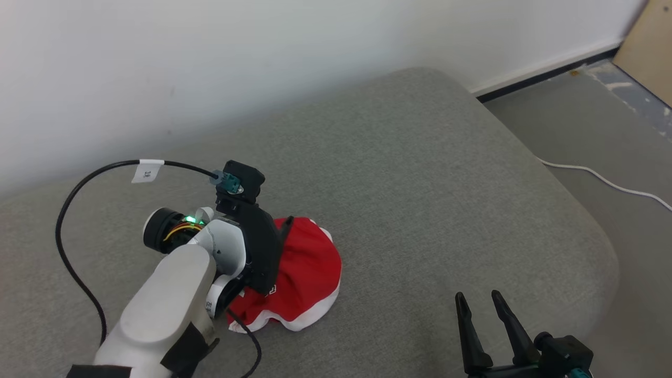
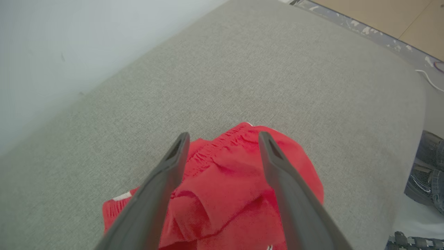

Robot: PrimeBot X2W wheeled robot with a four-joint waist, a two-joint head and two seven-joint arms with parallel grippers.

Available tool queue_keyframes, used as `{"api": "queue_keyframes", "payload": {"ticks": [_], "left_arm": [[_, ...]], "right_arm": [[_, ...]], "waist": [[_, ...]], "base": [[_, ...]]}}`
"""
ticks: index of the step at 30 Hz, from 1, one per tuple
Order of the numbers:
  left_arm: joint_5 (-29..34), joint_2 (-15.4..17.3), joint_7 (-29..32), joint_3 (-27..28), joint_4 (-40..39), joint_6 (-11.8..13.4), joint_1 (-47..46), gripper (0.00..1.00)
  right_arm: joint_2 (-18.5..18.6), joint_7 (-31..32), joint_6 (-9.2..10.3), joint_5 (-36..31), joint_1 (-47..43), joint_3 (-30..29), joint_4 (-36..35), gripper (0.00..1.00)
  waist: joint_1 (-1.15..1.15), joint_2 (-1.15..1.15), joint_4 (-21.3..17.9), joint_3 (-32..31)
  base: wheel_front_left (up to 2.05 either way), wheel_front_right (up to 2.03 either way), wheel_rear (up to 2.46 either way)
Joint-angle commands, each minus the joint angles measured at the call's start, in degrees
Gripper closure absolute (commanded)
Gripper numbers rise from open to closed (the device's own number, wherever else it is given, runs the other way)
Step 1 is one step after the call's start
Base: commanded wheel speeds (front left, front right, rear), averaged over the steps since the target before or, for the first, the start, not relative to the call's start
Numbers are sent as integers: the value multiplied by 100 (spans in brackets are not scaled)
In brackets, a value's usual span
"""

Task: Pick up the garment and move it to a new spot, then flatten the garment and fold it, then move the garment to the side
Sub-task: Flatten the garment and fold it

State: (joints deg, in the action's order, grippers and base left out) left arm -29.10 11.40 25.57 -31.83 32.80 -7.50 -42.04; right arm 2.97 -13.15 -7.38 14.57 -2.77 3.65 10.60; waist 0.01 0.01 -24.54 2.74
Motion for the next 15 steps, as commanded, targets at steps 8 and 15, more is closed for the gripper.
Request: {"api": "queue_keyframes", "payload": {"ticks": [8,15], "left_arm": [[194,1,572,-461,1037,11,-679,0],[208,-132,1317,-958,1590,11,-1022,0]], "right_arm": [[-19,-114,-22,75,123,13,-12,0],[-17,-161,-22,138,148,133,23,0]], "waist": [[-1,-1,-607,611],[-1,-1,-593,685]], "base": [[0,0,0],[0,0,0]]}}
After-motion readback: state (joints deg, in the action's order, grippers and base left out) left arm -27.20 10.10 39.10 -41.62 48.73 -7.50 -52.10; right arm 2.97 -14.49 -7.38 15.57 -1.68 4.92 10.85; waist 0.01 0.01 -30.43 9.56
